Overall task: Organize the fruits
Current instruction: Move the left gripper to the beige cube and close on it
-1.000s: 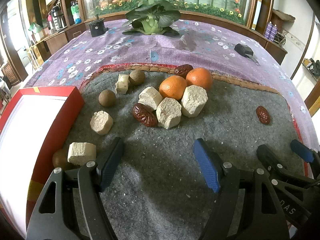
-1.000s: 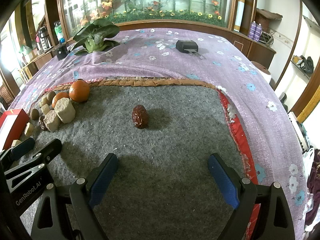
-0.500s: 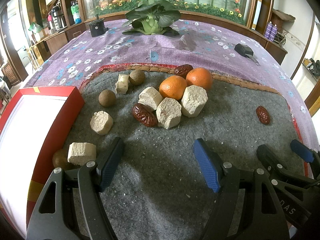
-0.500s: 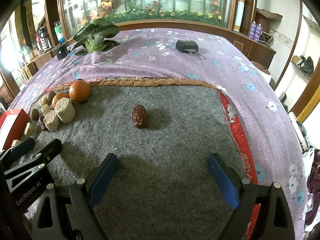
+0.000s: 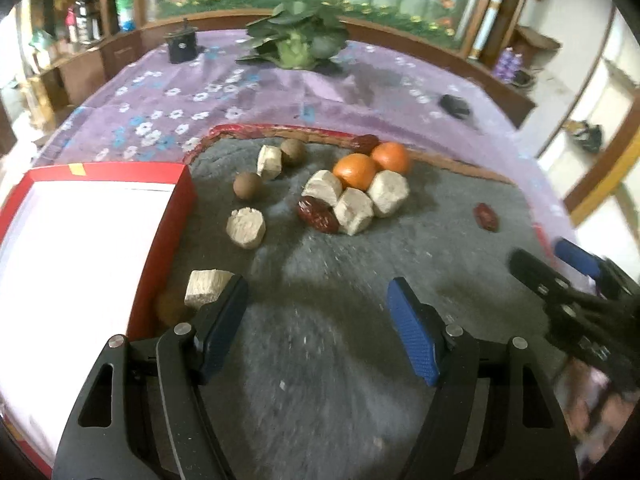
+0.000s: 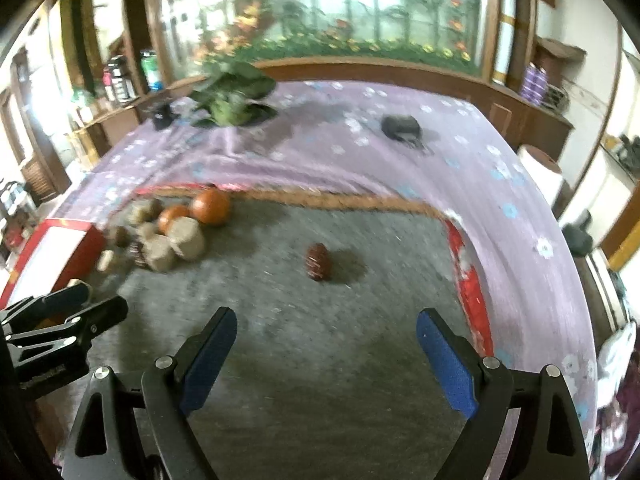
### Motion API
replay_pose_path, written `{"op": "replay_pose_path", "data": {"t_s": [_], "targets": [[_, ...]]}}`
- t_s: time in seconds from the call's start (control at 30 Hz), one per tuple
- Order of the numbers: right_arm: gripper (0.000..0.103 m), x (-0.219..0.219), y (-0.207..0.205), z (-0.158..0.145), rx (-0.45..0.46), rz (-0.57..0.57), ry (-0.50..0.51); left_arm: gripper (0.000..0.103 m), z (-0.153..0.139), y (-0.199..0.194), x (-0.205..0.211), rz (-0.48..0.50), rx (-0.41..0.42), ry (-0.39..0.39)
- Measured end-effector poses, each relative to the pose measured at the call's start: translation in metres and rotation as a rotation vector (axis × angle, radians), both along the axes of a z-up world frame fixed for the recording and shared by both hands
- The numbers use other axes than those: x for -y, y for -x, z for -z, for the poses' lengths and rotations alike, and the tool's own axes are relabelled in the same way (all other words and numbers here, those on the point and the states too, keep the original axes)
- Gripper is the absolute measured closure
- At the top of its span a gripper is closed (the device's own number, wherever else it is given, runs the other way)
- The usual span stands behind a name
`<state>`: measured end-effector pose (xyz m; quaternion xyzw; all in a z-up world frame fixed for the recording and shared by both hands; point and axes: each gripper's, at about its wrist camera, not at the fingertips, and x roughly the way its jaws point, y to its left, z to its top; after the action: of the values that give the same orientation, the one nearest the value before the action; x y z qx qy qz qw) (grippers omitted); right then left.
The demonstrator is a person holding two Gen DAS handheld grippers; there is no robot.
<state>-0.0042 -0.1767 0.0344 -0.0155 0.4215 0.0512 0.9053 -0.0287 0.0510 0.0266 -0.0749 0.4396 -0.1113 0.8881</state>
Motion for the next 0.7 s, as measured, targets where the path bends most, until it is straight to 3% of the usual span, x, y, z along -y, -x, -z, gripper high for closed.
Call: {"op": "replay_pose_path", "data": {"t_s": [0.07, 0.2, 0.27, 0.43, 0.7], "targets": [[0.013, -0.006, 0.0, -0.004, 0.006, -0.027, 0.006, 0.03, -0.008, 0.011, -0.003, 0.029, 0.038, -0.012], [0.015, -0.016, 0.003, -0.008, 0.012, -0.067, 0.005, 0.03, -0.021, 0.018, -0.01, 0.053, 0.066, -0.117], [0.015, -0.019, 0.002, -0.008, 0.004, -0.076, -0.005, 0.03, -0.024, 0.013, -0.018, 0.032, 0.038, -0.164], [0.015, -0.02, 0.002, -0.008, -0.011, -0.074, -0.012, 0.03, -0.028, 0.013, -0.031, 0.03, 0.019, -0.073], [0.015, -0.028, 0.004, -0.008, -0.01, -0.117, -0.013, 0.03, -0.016, 0.017, -0.025, 0.046, 0.001, -0.08]]}}
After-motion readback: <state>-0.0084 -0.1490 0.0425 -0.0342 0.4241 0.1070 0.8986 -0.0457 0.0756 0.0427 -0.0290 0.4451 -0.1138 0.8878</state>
